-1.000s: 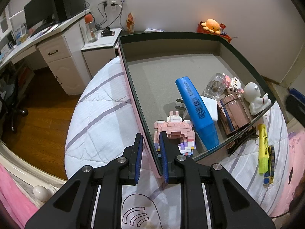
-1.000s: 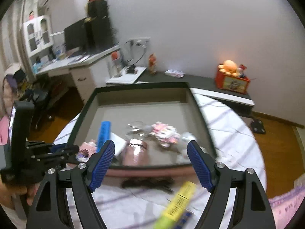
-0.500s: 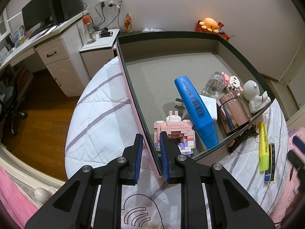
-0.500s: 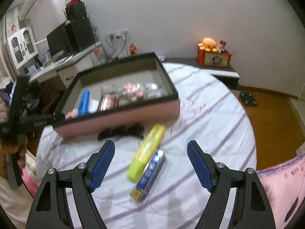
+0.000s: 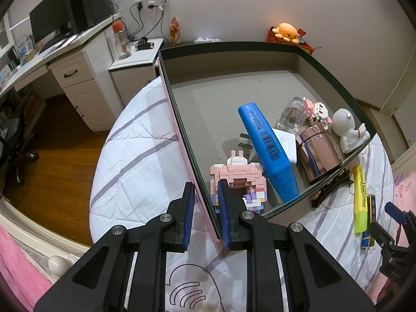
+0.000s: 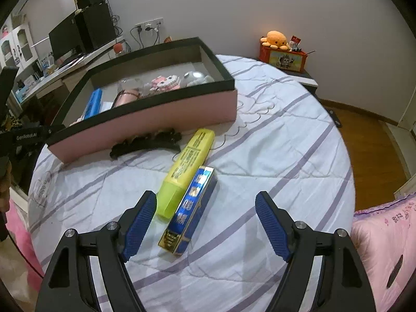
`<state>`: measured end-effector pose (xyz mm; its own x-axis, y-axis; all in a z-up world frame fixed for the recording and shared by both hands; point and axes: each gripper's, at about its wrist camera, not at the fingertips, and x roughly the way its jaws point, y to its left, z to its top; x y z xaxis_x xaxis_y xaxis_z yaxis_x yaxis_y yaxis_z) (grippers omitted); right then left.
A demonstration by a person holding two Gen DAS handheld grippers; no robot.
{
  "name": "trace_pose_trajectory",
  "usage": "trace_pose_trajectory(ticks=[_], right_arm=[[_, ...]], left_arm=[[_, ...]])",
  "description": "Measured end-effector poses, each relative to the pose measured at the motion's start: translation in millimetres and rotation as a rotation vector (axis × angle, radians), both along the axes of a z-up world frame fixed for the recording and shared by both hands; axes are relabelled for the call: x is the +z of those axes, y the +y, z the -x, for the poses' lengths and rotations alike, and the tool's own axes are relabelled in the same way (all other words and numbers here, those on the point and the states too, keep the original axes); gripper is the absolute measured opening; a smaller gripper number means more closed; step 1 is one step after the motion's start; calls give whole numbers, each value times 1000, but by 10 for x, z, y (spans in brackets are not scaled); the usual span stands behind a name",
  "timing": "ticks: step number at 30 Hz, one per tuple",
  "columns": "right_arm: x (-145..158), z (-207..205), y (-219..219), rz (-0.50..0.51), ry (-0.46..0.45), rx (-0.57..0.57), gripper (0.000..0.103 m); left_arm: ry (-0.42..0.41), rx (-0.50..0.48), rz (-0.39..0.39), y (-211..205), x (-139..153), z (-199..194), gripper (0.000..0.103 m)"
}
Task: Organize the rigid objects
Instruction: 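Withdraw the right gripper toward the blue-and-gold slim box, then grasp the blue-and-gold slim box with the right gripper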
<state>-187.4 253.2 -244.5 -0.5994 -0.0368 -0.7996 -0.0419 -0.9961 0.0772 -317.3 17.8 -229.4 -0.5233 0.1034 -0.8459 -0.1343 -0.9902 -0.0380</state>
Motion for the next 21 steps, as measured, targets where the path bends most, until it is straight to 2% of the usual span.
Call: trace_pose_trajectory(ticks=[8,11,14,21], right_arm=[[-105,15,167,-60,-20,-78,80],[-119,66,224,-35,-11,-77,79],[-139,110,220,-15,-4,-51,68],[-91,89,212,-30,0,-43,66]], left_arm=[[-1,0,3,2,1,-1,18],[-1,-4,2,-10,0,-4,18],[-1,-6,4,-13,1,-11,18],[-1,-9,3,-20,-2,-8,18]])
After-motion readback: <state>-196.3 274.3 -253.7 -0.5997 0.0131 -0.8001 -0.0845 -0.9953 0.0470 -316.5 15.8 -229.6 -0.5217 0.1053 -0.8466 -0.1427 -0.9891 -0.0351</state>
